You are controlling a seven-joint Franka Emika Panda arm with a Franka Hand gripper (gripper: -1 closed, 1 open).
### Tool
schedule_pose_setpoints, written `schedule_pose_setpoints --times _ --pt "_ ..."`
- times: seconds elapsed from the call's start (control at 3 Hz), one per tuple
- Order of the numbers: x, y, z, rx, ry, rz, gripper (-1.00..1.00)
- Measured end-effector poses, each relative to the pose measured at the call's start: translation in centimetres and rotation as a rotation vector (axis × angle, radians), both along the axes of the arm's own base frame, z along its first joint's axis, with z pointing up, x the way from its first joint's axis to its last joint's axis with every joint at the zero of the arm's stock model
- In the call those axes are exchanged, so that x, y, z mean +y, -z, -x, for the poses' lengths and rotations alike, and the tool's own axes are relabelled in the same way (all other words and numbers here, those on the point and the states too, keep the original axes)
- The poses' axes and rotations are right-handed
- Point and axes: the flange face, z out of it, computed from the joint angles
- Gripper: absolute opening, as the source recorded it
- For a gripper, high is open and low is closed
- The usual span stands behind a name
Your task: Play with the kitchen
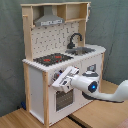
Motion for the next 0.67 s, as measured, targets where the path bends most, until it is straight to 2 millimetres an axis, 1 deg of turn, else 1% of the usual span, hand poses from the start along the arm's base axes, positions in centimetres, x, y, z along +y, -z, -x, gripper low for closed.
schedule_pose_setpoints --times 0.33,0.67 --pt "0.00 0.00 0.00 0.000 0.000 0.000 1.00" --pt "-0.11 -0.34 -0.07 0.018 0.024 -0.202 1.00"
